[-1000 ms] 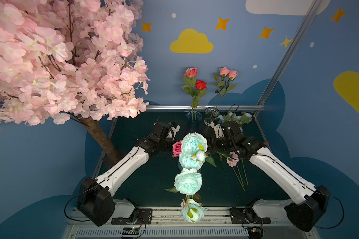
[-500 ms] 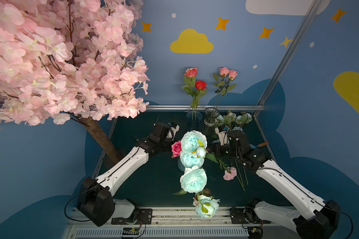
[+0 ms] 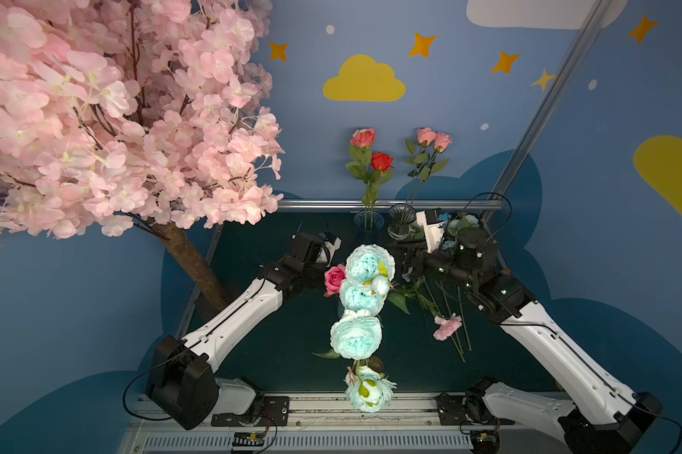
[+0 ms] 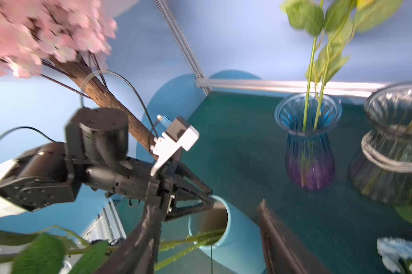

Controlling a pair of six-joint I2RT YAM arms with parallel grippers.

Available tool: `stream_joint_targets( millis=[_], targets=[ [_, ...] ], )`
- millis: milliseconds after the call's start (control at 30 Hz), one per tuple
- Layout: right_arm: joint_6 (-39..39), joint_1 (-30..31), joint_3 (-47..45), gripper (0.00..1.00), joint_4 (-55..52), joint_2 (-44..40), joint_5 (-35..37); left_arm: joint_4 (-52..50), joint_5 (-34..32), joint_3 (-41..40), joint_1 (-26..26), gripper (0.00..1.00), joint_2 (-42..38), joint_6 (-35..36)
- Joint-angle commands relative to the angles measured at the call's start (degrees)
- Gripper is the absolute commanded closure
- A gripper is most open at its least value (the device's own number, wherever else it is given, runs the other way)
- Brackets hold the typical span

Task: Pick out blue flowers from the vase
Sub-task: Adjust the vase at the center of the board, then adjust the flower in the vase.

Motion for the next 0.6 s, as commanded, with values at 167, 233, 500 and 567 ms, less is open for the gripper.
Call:
stream_joint_targets(
  millis=[167,233,500,567],
  targets=[
    [-2.66,0.48,2.22,0.35,3.25,-8.12,2.26,-6.20,-0.57,-2.33,0.53,0.64,1.03,1.92],
    [-3.35,0.59,2.56,0.39,-0.59,-9.76,1.55,-6.01,-0.64,-2.43,0.80,0.61,0.68,1.93],
    [-5.33,1.48,-5.35,0.47,-19.92,-20.49,9.49,-3.94,-3.05,-3.23,1.37,0.51,-1.75,2.10],
    [-4.36,1.32,-9.08,0.51,-23.04,-24.01,17.59,-1.79,-3.59,-4.19,1.36,0.48,-2.50,2.07]
  ],
)
